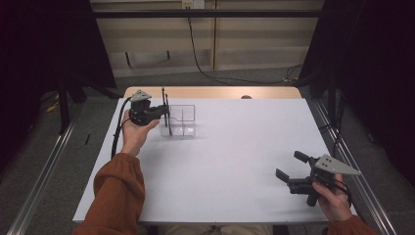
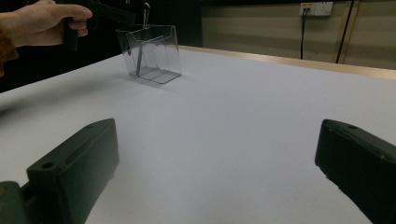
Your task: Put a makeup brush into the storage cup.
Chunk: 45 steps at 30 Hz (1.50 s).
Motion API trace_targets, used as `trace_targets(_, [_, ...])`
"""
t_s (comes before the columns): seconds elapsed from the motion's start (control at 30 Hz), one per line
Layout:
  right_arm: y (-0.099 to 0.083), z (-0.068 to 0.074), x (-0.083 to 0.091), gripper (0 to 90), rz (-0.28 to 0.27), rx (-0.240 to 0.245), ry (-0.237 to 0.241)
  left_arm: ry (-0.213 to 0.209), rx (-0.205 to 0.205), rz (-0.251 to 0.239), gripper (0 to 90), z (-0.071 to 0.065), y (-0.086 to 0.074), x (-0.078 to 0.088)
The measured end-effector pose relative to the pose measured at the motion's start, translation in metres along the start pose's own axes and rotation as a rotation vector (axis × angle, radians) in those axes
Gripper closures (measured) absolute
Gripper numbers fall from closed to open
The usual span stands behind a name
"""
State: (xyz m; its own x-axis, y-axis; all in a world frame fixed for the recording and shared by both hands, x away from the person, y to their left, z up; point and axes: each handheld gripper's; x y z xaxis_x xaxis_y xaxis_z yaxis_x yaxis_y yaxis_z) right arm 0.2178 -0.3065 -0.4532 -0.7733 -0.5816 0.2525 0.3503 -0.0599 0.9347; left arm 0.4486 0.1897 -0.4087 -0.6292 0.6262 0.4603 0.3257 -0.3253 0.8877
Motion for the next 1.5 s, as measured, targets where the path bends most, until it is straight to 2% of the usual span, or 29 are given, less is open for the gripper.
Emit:
trace_targets(0.27, [-0.0001,0.0001,-0.0002,0.0,0.005,0.001,0.002,-0.002,0.003,-0.01,83.9,0.0,-0.0016,-0.0009])
trace_targets(0.4, [-0.0001,0.0002,-0.0002,0.0,0.002,0.0,0.001,0.014,-0.006,-0.004,83.5,0.0007,-0.0018,-0.0007])
trace_targets(0.47, [-0.0001,0.0001,-0.0002,0.0,0.002,-0.001,0.001,0.001,0.007,-0.018,80.6,0.0019,-0.0028,-0.0012])
trace_targets(0.57, [-0.0002,0.0001,-0.0002,0.0,0.005,0.004,0.001,0.006,0.004,-0.019,78.6,0.0022,-0.0039,-0.0015])
trace_targets(0.67, [-0.0003,0.0004,-0.0004,0.0,0.007,0.006,0.003,0.021,0.001,-0.021,70.9,0.0019,-0.005,-0.0018])
trace_targets(0.7, [-0.0003,0.0003,-0.0005,0.0,0.007,0.006,0.002,0.022,0.005,-0.02,65.4,0.0023,-0.0053,-0.0018])
trace_targets(0.8, [-0.0002,0.0004,-0.0005,0.0,0.006,0.005,0.003,0.023,0.0,-0.023,62.6,0.0027,-0.0059,-0.0017])
trace_targets(1.0, [-0.0002,0.0003,-0.0008,0.0,0.005,0.006,0.004,0.024,-0.011,-0.049,47.7,0.0011,-0.0041,-0.0001])
trace_targets(1.13, [0.0,0.0,-0.0007,0.0,-0.003,0.004,-0.002,0.043,-0.01,-0.056,35.2,0.001,-0.0033,0.0009])
trace_targets(1.23, [0.0002,-0.0011,-0.0011,0.0,-0.004,0.008,-0.009,0.045,-0.002,-0.07,25.3,0.0005,-0.0029,0.0017])
trace_targets(1.3, [0.0002,-0.0014,-0.0012,0.0,-0.007,0.01,-0.014,0.042,-0.004,-0.077,22.2,-0.0001,-0.003,0.0025])
trace_targets(1.37, [0.0003,-0.0021,-0.0011,0.0,-0.008,0.008,-0.017,0.04,0.012,-0.084,16.2,-0.0004,-0.0049,0.0033])
trace_targets(1.5, [-0.0001,-0.0034,0.0002,0.0,-0.017,0.006,-0.03,0.04,0.024,-0.088,11.6,-0.0003,-0.0078,0.006])
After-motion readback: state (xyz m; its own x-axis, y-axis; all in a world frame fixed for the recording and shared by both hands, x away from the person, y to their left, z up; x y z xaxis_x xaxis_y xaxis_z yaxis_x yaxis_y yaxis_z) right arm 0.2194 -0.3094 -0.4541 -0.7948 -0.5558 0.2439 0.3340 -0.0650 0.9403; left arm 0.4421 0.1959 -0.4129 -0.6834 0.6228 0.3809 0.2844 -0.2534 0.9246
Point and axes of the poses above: each handheld gripper's, and its own axes: x roughly backward along the jaws, y roughly out of its top, z roughly to its left, and after that the axes turned 7 degrees about -x, right-handed
